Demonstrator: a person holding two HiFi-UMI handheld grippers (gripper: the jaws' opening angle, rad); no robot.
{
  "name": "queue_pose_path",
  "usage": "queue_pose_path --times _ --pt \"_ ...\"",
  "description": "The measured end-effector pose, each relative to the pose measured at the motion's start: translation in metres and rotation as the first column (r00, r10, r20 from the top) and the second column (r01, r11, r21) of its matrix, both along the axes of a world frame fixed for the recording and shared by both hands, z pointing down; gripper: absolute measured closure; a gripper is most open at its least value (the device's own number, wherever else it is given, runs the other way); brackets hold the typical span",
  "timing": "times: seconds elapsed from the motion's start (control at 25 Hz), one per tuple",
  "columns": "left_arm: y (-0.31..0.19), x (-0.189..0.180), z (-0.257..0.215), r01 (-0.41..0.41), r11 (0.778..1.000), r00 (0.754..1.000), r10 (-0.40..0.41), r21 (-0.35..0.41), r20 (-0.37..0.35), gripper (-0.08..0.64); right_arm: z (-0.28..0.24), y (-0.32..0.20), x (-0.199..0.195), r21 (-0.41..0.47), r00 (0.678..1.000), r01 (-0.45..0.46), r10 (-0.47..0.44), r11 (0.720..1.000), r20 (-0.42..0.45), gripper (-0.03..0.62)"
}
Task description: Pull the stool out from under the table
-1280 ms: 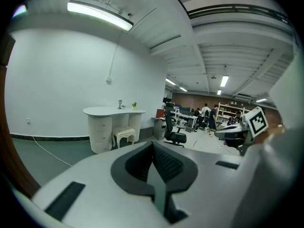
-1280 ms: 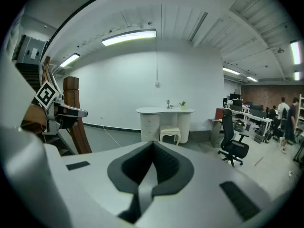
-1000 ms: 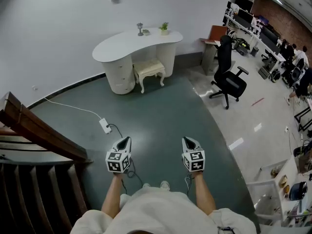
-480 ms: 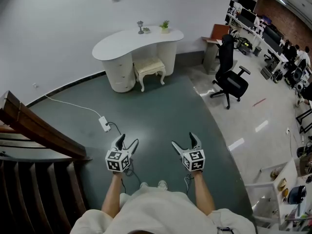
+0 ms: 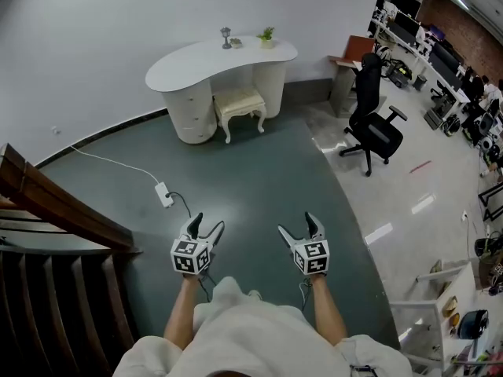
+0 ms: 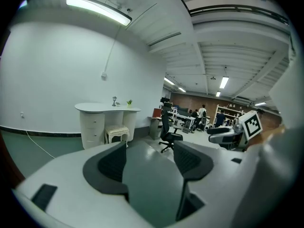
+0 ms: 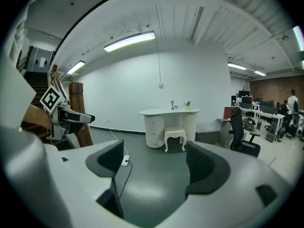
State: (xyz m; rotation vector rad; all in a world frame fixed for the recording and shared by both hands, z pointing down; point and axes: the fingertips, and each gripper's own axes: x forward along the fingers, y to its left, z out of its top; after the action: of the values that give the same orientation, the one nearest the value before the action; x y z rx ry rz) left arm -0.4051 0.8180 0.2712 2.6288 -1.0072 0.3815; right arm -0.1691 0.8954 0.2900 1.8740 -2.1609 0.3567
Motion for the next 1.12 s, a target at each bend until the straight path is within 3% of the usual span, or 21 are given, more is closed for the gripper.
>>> queue_pose_path --times 0.48,0.76,1.12 --pt "-0.115 0.04 0.026 -0.014 1.0 1.0 0.014 -0.014 0.006 0.272 0.022 -0.107 0.042 -0.03 1.0 -0.012 0.011 0.999 -0.023 0.207" --pt "-0.239 0.075 0.043 -0.04 0.998 0.999 0.04 -0.054 0.008 0.272 0.026 -0.229 0.07 -0.067 0.999 -0.02 0.018 0.998 -0.04 0.216" --pt "-0.421 0.126 0.019 -0.065 0.997 0.998 0.065 -0.049 -0.01 0.272 0.002 -0.405 0.116 -0.068 0.997 -0.043 0.039 0.997 -0.063 0.222"
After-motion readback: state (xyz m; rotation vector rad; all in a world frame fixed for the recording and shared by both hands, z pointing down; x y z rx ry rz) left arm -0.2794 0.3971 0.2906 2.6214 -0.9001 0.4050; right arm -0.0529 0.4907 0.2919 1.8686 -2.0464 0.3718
